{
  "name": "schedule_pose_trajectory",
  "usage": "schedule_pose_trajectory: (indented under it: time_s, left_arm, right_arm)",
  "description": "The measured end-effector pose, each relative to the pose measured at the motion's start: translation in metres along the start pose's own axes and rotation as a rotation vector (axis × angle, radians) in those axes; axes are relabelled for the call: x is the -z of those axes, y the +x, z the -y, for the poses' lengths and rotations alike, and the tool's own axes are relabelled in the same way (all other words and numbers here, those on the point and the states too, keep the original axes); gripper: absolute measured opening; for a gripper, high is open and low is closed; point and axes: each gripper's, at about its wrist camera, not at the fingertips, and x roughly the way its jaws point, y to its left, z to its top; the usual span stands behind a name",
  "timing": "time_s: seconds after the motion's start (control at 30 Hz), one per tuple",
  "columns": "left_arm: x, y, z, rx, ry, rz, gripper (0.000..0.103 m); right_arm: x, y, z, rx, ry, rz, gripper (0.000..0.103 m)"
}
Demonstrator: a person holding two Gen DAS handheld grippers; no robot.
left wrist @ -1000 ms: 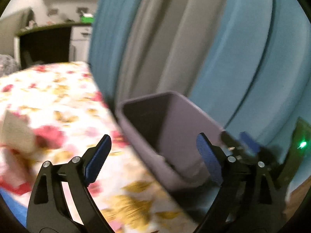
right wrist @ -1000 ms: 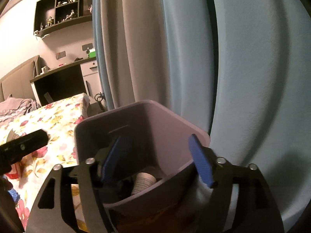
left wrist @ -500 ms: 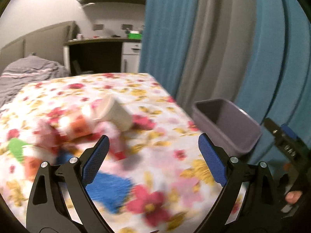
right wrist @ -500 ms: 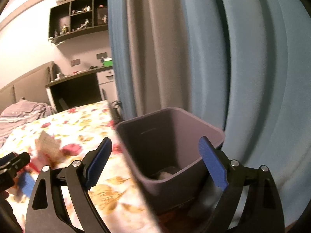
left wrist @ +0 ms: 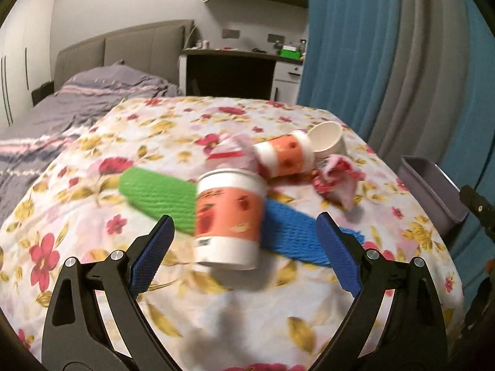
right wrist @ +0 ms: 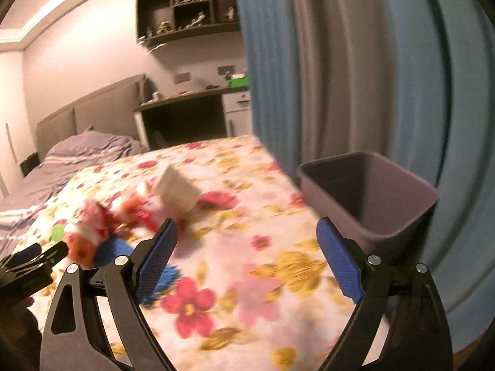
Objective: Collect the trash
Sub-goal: 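Move both grippers back to the trash, left gripper toward the orange apple-print cup, then grasp the orange apple-print paper cup with the left gripper and lift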
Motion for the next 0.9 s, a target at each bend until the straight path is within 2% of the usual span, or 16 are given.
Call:
schedule_pose_trajectory:
  time_s: [0.13, 0.33, 0.47, 0.53, 0.6, 0.9]
  left_arm:
    - [0.001, 0.009, -0.006, 0.031, -0.021, -0.023, 0.091]
    - [-0.002, 0.033, -0.008, 0.037, -0.033, -0.075, 0.091]
    - [-0.003, 0.046, -0.014, 0.056, -0.059, -0.116, 0.078]
    - [-0.002, 0.051, -0.016, 0.059, -0.059, -0.137, 0.067]
    - [-0.001, 0.055, -0.018, 0.070, -0.066, -0.152, 0.060]
    - [0.001, 0.034, -0.031, 0.130, -0.082, -0.127, 0.057]
  right_arm:
    - [0.003, 0.003, -0.019, -0.025, -0.022, -0.014, 0.088]
    - [0.005, 0.007, -0.036, -0.046, -0.048, -0.035, 0.088]
    - [0.006, 0.011, -0.047, -0.065, -0.067, -0.042, 0.088]
    - [0.007, 0.012, -0.053, -0.074, -0.075, -0.044, 0.088]
    - [0.006, 0.013, -0.059, -0.083, -0.084, -0.045, 0.088]
    - [0.005, 0.016, -0.090, -0.130, -0.129, -0.055, 0.088]
